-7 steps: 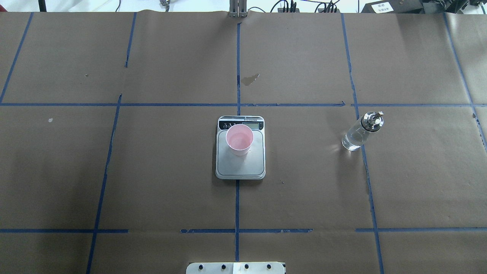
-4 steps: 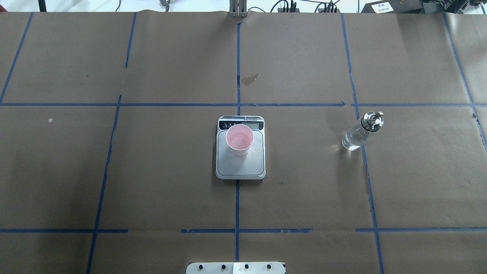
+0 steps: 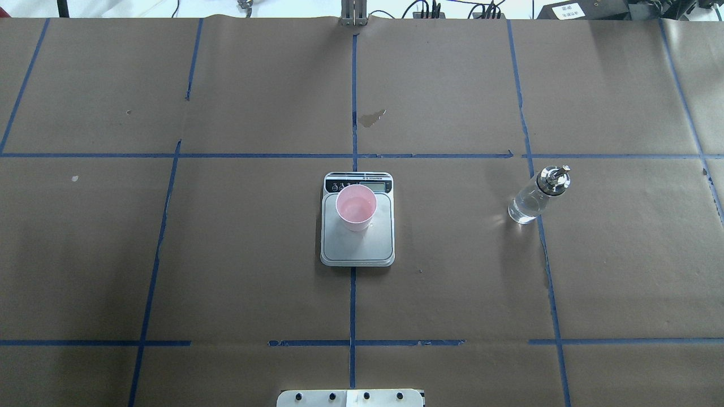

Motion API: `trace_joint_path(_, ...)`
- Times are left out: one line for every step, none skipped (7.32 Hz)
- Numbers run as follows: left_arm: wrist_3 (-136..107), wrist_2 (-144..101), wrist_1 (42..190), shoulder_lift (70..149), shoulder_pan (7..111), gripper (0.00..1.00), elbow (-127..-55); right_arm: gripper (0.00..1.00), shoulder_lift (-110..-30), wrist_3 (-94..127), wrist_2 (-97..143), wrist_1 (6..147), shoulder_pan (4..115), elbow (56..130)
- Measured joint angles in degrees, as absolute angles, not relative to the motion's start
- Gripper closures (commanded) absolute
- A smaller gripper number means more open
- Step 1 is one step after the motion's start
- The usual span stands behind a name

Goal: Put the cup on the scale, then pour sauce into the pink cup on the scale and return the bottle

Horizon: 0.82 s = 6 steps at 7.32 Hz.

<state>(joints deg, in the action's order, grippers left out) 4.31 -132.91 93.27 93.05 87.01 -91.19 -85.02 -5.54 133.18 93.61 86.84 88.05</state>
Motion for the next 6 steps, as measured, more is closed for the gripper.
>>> trace_joint_path(4.31,-132.92,93.31,93.02,87.02,0.00,-91.24,0.00,-85.07,-5.54,133.21,93.62,86.84,88.20)
trace_joint_path(4.31,-132.95,93.33,93.00,87.03,0.00,-91.23,0.00,-85.17,-5.54,133.10,93.66,86.84,88.28)
trace_joint_path(4.31,-133.01,93.34,92.99,87.03,0.00,-91.19,0.00,-85.31,-5.54,133.00,93.68,86.83,88.30)
trace_joint_path(4.31,-133.07,93.34,93.00,87.03,0.00,-91.13,0.00,-85.45,-5.54,133.02,93.69,86.84,88.33)
trace_joint_path(4.31,-133.07,93.34,93.04,87.02,0.00,-91.04,0.00,-85.54,-5.52,133.09,93.69,86.83,88.32)
trace_joint_path(4.31,-133.07,93.34,93.05,87.01,0.00,-90.98,0.00,-85.57,-5.48,133.13,93.69,86.84,88.32)
